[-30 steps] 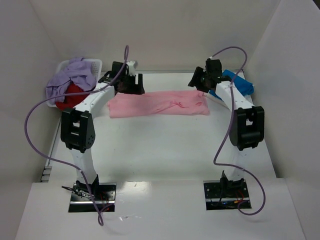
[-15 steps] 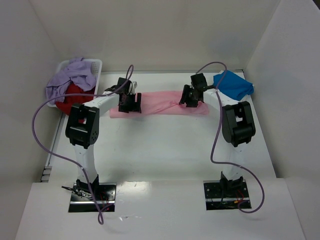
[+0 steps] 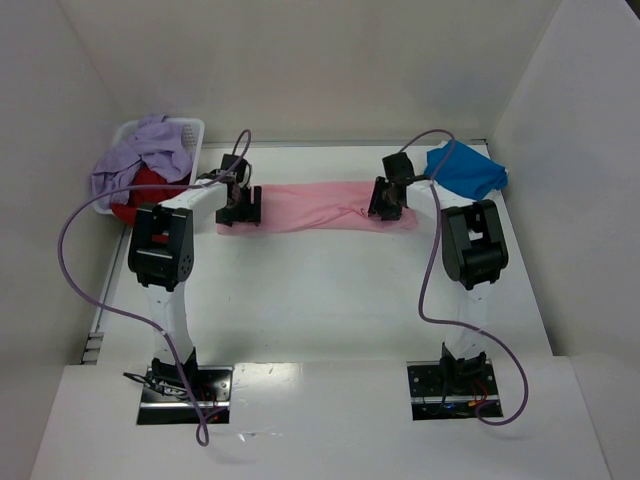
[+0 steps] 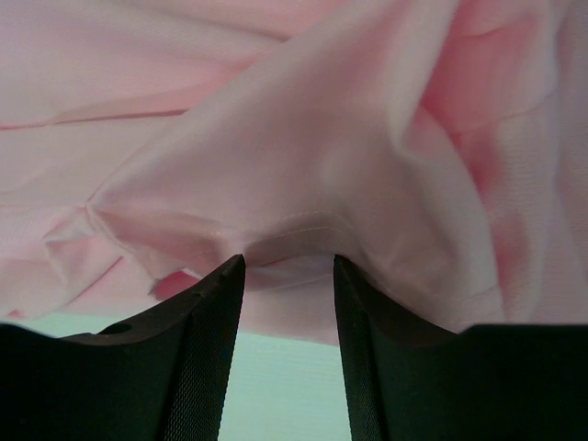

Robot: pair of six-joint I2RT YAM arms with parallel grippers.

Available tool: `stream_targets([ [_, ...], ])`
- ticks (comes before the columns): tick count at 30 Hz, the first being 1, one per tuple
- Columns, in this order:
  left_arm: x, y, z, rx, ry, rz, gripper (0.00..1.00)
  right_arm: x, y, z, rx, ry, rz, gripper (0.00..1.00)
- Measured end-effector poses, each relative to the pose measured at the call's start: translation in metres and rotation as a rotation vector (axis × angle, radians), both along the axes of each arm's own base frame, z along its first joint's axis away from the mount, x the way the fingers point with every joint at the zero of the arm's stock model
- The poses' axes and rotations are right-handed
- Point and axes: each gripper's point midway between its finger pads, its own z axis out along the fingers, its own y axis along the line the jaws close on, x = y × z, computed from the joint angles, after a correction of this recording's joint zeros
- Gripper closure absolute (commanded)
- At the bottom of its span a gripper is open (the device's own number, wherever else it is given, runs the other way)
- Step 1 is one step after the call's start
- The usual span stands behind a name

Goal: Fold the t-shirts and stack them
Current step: Fold the other side of the tshirt into a rectangle

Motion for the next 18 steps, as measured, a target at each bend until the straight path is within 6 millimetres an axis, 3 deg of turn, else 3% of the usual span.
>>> stream_targets([
  [5, -0.001, 0.007, -0.002, 0.025, 0.005, 0.002, 0.16, -0.002, -0.014, -0.006, -0.009, 0.015, -0.026, 0.51],
  [11, -0.003, 0.008, 0.0, 0.023, 0.019, -0.045, 0.13, -0.001, -0.013, -0.002, 0.005, 0.012, -0.019, 0.46],
  [14, 0.0, 0.0, 0.013, -0.021, 0.022, -0.097, 0.1, -0.002, -0.006, 0.013, 0.039, -0.01, 0.01, 0.46],
  [18, 0.02, -0.019, 0.054, -0.105, -0.072, -0.221, 0.04, 0.005, 0.004, 0.06, 0.097, -0.101, 0.042, 0.46],
])
